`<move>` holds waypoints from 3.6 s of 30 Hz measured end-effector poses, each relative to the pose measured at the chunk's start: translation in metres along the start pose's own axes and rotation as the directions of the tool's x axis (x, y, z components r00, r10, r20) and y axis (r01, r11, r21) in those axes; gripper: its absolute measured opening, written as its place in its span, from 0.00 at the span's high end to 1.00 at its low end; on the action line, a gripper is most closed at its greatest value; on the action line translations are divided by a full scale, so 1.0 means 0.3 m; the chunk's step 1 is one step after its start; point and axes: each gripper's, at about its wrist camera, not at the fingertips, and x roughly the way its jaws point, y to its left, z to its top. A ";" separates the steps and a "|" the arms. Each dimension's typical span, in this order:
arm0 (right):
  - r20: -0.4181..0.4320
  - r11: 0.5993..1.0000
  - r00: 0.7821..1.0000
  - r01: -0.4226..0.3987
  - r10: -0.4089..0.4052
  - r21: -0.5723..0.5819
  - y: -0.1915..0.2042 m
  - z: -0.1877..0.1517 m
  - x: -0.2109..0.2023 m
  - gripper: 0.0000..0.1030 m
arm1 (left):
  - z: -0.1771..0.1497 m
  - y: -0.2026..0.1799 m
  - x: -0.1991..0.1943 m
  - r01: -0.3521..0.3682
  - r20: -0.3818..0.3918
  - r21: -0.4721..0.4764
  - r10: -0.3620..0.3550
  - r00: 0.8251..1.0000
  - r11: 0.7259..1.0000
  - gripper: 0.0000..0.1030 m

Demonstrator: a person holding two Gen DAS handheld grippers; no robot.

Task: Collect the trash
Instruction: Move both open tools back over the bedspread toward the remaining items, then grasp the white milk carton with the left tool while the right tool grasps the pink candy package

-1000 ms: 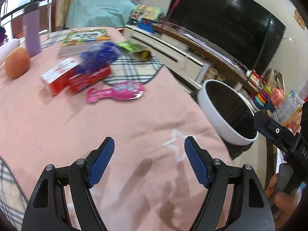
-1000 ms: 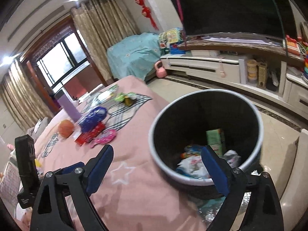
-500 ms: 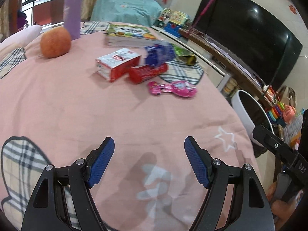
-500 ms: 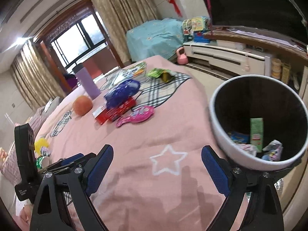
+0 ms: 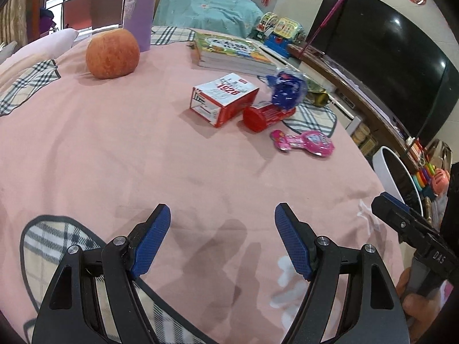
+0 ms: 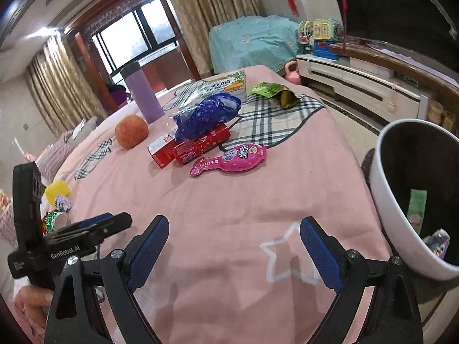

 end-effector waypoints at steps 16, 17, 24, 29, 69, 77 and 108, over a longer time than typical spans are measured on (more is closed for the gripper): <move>-0.078 0.996 0.997 -0.010 0.003 -0.092 -0.009 0.097 0.160 0.09 | 0.185 0.032 0.150 -0.066 -0.022 0.091 0.068 0.997 0.994 0.25; -0.084 0.995 0.996 -0.012 0.004 -0.101 -0.011 0.103 0.169 0.09 | 0.203 0.034 0.164 -0.073 -0.025 0.098 0.076 0.997 0.992 0.25; -0.128 0.983 0.992 -0.032 0.008 -0.180 -0.005 0.159 0.245 0.09 | 0.298 0.039 0.220 -0.083 -0.016 0.150 0.087 0.996 0.985 0.25; -0.169 0.971 0.985 -0.057 0.018 -0.231 0.005 0.189 0.300 0.09 | 0.334 0.047 0.257 -0.063 -0.022 0.164 0.068 0.997 0.984 0.25; -0.112 1.000 0.994 -0.016 0.014 -0.017 -0.052 0.017 0.068 0.64 | -0.029 -0.057 0.027 0.033 -0.023 0.103 -0.030 0.999 0.994 0.50; -0.085 0.990 0.996 -0.005 0.017 0.141 -0.121 0.075 0.140 0.48 | 0.003 -0.061 0.042 0.011 -0.009 0.117 -0.010 1.000 0.993 0.28; 0.007 0.995 1.000 0.024 -0.025 0.092 -0.105 -0.015 -0.082 0.72 | -0.055 -0.282 -0.033 0.130 0.020 0.209 -0.137 0.990 0.969 0.48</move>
